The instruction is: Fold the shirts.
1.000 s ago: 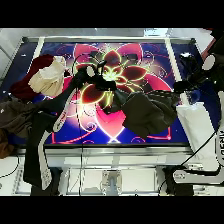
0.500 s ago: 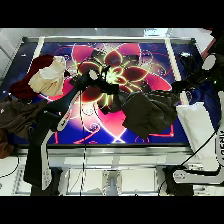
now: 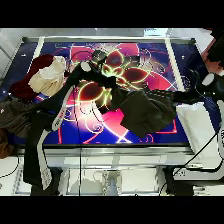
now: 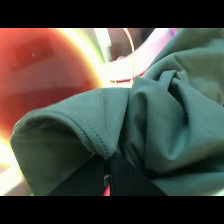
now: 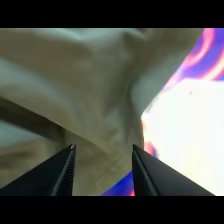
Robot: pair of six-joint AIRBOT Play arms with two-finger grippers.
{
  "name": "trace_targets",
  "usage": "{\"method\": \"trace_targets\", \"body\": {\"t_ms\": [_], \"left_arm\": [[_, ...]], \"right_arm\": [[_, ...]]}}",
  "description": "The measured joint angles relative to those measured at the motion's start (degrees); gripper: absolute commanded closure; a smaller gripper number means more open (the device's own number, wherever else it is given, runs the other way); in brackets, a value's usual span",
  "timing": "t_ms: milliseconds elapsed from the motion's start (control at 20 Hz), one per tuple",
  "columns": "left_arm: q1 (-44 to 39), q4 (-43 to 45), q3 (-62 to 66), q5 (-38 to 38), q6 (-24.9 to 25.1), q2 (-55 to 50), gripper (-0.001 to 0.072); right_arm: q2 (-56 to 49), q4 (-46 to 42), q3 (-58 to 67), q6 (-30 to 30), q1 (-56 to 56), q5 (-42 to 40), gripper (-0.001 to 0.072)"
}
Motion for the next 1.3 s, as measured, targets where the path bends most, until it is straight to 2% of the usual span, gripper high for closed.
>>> {"method": "trace_targets", "body": {"t_ms": [300,500,750,800,850,900,1050,1300], "left_arm": [[2.47,-0.22,0.24,-0.68,0.09,2.95,0.0695],[2.84,-0.28,0.24,-1.2,-0.24,3.39,0.0695],[2.97,-0.28,0.24,-1.92,-0.35,3.52,0.0696],[2.99,-0.26,0.24,-2.05,-0.46,3.52,0.0695],[2.99,-0.28,0.24,-2.23,-0.46,3.52,0.0695],[2.99,-0.31,0.24,-2.36,-0.46,3.52,0.0695],[3.15,-0.28,0.24,-2.47,-0.46,3.85,0.0696],[5.97,1.29,0.24,-1.4,-0.22,10.82,0.0696]], "right_arm": [[-1.11,7.04,-8.98,-2.69,-4.09,4.61,0.0304],[-1.44,13.46,-13.07,-4.44,-3.65,-0.72,0.0304],[-3.08,16.26,-14.78,-5.09,-0.11,-7.69,0.0307],[-3.45,16.76,-14.86,-5.11,0.63,-8.35,0.0382],[-3.91,17.25,-14.91,-5.11,1.33,-9.11,0.0545],[-4.22,17.29,-14.99,-5.11,1.9,-9.66,0.0671],[-4.57,18.78,-14.45,-7.32,2.84,-9.73,0.0683],[0.52,23.04,-6.6,-12.2,3.23,-3.98,0.0683]]}}
